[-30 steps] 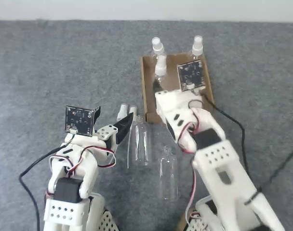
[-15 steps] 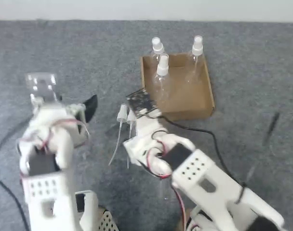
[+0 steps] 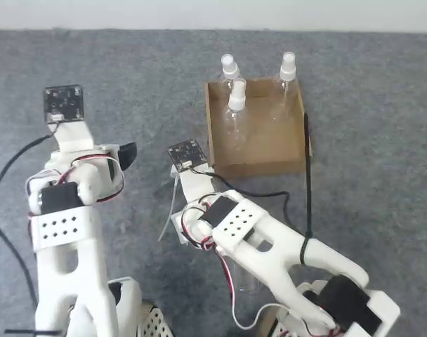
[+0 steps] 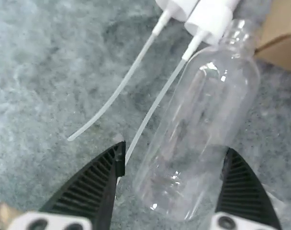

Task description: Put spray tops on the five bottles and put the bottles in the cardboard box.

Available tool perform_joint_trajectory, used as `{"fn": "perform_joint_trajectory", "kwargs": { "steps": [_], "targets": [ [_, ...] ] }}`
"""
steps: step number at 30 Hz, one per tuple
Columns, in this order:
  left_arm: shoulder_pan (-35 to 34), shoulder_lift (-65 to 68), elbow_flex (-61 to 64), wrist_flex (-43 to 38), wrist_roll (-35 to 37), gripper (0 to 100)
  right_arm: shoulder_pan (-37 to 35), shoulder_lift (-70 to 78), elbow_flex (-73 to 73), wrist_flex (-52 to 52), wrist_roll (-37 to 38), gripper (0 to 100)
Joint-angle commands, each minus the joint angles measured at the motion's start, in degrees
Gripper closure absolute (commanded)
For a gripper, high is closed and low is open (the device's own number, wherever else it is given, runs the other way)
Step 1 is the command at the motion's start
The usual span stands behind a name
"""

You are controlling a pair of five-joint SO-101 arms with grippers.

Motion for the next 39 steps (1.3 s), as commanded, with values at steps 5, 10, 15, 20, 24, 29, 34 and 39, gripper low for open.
{"fn": "perform_joint_trajectory", "kwargs": {
  "steps": [5, 10, 15, 20, 24, 29, 34, 39],
  "targets": [
    [-0.35, 0.00, -0.48, -1.49, -0.26, 69, -0.40, 1.98, -3.25, 0.04, -2.29, 73.5],
    [-0.35, 0.00, -0.75, -1.58, -0.26, 69, -0.57, 1.71, -3.25, 0.48, -2.29, 73.6],
    [-0.44, 0.00, -0.57, -1.58, -0.26, 69, -0.57, 1.63, -3.34, 0.04, -1.93, 87.4],
    [-0.62, 0.26, -0.57, -1.58, -0.26, 69, -0.57, 1.54, -3.60, -0.04, -1.05, 99.3],
    [-0.70, 0.44, -0.48, -1.58, -0.26, 69, -0.57, 1.54, -3.69, 0.31, 5.63, 98.7],
    [-0.70, 0.53, -0.84, -1.58, -0.44, 69, -0.57, 1.45, -8.79, 6.99, 8.00, 98.7],
    [-0.44, 2.20, -3.30, 0.79, -0.62, 69, -0.48, 1.54, -21.71, 21.93, 11.52, 98.5],
    [0.00, 13.01, -14.37, 9.41, -5.54, 69, 2.95, 1.54, -34.90, 38.55, 28.75, 98.5]
  ]
}}
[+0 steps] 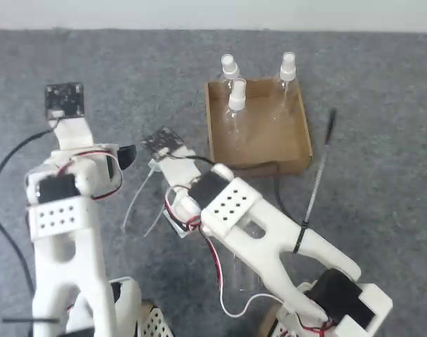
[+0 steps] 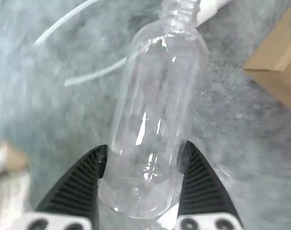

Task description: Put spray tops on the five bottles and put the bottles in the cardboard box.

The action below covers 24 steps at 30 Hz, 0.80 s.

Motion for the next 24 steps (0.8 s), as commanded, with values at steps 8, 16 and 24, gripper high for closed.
{"fn": "perform_joint_trajectory", "kwargs": {
  "steps": [8, 16, 24],
  "targets": [
    [6.68, 22.42, -22.02, 9.58, -9.14, 69, 22.55, -1.63, -28.22, 26.59, 18.29, 99.3],
    [9.49, 41.14, -35.21, 9.58, -11.08, 69, 49.19, -7.96, -21.80, 26.07, 33.41, 99.3],
    [11.43, 54.42, -44.79, 9.76, -12.31, 73, 72.66, -7.96, -6.59, 13.14, 45.45, 99.3]
  ]
}}
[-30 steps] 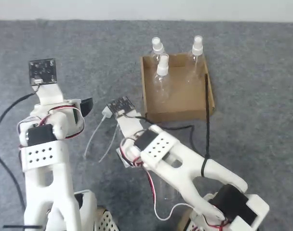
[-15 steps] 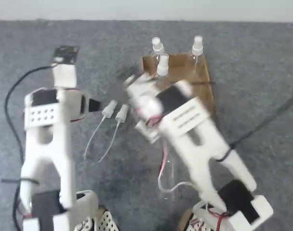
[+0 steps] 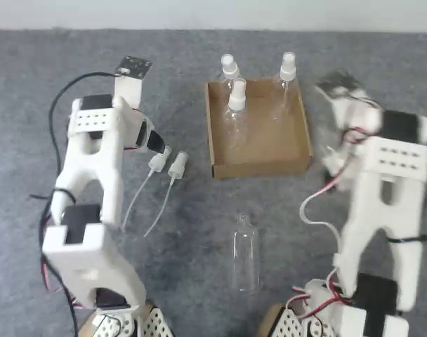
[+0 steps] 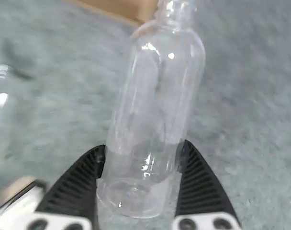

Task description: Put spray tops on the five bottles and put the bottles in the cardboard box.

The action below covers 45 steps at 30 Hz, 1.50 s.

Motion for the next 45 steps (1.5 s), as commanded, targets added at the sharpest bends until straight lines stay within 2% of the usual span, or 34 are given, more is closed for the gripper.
{"fn": "perform_joint_trajectory", "kwargs": {
  "steps": [1, 7, 15, 24, 29, 33, 38, 45],
  "targets": [
    [2.20, 1.41, -4.18, 0.26, -1.23, 73, 8.48, -3.03, 6.33, -9.45, 3.87, 99.3],
    [4.57, 4.40, -5.14, -1.32, -1.14, 73, 12.53, -3.03, 21.63, -24.40, 6.24, 99.3],
    [4.84, 9.23, -5.14, -3.43, -0.88, 74, 14.90, -3.03, 30.15, -34.59, 6.24, 99.3],
    [4.84, 10.73, -5.14, -5.63, -0.70, 88, 17.45, -3.12, 34.20, -38.73, 6.33, 99.3],
    [4.31, 10.64, -7.34, 0.88, -0.79, 98, 17.54, -3.12, 34.37, -40.22, 5.98, 99.3],
    [4.13, 10.20, -11.47, 7.82, -0.09, 99, 17.54, -3.12, 34.37, -40.04, 6.24, 99.3],
    [4.22, 0.00, -9.27, 13.01, 1.85, 99, 17.54, -3.03, 34.37, -39.87, 6.24, 99.3],
    [4.75, -28.13, 11.47, 10.73, 1.58, 98, 16.84, -3.03, 36.66, -40.04, 6.68, 99.2]
  ]
}}
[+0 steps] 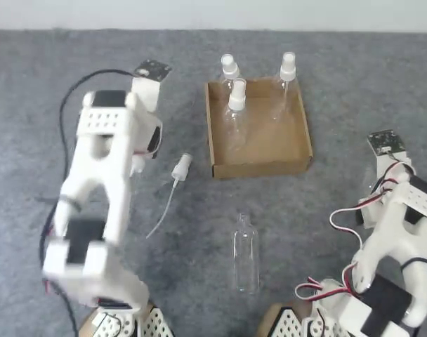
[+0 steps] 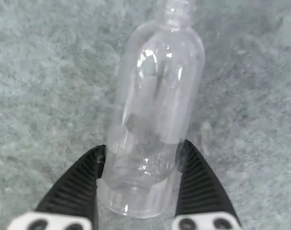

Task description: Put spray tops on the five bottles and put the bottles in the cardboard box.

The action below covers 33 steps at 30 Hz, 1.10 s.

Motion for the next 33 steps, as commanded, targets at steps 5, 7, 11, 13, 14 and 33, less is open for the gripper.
{"fn": "perform_joint_trajectory", "kwargs": {
  "steps": [5, 7, 11, 13, 14, 33],
  "targets": [
    [0.18, -26.46, 19.38, -4.04, 0.44, 98, -0.13, -3.12, 1.76, -0.13, 3.78, 99.1],
    [0.18, -29.36, 23.08, -4.84, 0.62, 98, 0.13, -3.12, 1.85, -0.13, 3.78, 99.1],
    [1.58, -34.11, 30.02, -8.09, 0.79, 98, 0.13, -3.12, 2.11, -0.04, 3.60, 90.0],
    [3.25, -35.87, 33.54, -9.93, 1.23, 98, -0.22, -3.21, 2.81, -0.04, 3.78, 83.8],
    [4.04, -36.57, 35.12, -10.99, 1.93, 98, -0.22, -3.21, 2.81, -0.04, 3.69, 81.2],
    [5.71, -38.42, 42.42, -16.79, 3.60, 98, -10.33, -2.07, -19.52, 13.93, -6.77, 76.8]
  ]
}}
